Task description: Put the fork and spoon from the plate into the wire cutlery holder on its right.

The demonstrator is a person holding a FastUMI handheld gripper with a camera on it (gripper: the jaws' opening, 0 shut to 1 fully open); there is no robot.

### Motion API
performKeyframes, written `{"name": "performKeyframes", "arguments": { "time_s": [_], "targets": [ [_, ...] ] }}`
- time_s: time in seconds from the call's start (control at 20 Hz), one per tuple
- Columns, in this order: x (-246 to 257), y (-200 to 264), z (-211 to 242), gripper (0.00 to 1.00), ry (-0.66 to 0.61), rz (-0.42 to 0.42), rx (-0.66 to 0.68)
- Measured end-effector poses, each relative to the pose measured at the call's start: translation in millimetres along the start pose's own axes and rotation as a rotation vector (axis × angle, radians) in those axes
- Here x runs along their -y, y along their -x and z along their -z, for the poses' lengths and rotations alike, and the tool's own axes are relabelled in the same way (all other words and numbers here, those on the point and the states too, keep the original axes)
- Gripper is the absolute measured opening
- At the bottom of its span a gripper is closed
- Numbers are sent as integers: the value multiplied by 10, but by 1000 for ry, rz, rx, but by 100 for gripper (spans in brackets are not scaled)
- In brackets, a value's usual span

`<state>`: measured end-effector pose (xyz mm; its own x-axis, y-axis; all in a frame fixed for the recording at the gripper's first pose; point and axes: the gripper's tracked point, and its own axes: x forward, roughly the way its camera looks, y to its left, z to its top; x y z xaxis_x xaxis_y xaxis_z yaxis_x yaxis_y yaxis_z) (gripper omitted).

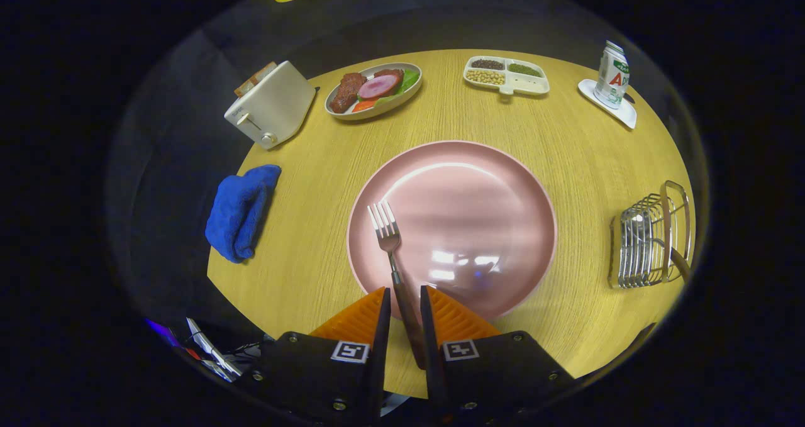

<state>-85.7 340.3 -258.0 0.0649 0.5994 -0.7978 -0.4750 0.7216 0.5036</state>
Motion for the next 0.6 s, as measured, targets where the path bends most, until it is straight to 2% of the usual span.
{"name": "performKeyframes", "arguments": {
  "time_s": [0.4, 0.6],
  "targets": [
    [173, -273, 118, 28, 67, 81, -120],
    [201, -330, 138, 26, 77, 68, -144]
  ]
}}
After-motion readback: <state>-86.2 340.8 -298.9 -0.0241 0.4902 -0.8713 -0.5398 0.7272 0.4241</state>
